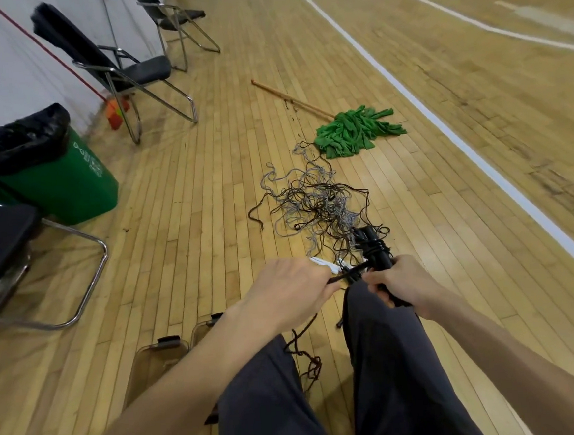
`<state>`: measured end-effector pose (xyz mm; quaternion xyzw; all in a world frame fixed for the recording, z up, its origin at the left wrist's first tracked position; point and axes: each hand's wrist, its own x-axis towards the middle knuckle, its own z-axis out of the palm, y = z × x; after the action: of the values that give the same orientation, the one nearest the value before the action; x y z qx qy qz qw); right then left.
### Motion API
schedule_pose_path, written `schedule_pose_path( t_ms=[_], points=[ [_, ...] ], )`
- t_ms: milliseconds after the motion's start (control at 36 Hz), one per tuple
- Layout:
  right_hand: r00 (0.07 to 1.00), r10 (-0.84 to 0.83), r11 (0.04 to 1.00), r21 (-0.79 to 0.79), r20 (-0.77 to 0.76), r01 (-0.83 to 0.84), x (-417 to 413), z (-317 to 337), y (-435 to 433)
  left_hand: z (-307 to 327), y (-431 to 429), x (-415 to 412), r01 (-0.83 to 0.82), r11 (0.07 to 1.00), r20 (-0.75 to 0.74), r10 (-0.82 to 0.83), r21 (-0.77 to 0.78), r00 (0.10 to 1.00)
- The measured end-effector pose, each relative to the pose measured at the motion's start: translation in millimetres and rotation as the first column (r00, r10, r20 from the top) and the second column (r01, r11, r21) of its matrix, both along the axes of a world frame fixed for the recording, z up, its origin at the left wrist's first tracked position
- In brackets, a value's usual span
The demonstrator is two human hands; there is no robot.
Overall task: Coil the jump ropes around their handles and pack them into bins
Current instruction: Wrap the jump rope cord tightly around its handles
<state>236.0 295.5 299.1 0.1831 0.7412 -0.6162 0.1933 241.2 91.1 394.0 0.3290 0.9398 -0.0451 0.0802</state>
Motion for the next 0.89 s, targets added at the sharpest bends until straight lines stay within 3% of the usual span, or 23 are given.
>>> schedule_pose_path(
  t_ms=[278,417,694,889],
  points=[
    [0.964,0.25,0.967,0.018,0.093,-0.253,4,13,-15,45,1,-14,0.146,0.983,-0.109,-0.158,-0.115,0.981],
    [0.864,0.463,0.886,-0.086,0.197,-0.456,10,23,-24,66,-5,-28,0.174,0.973,-0.117,-0.193,-0.153,0.974],
    [0.595,0.745,0.65,-0.13,0.303,-0.749,26,44,-59,73,5,-39,0.253,0.966,0.066,-0.25,-0.055,0.966],
    [0.512,0.802,0.545,-0.025,0.307,-0.838,41,58,-70,62,0,-52,0.169,0.979,0.257,-0.193,0.111,0.947]
  ],
)
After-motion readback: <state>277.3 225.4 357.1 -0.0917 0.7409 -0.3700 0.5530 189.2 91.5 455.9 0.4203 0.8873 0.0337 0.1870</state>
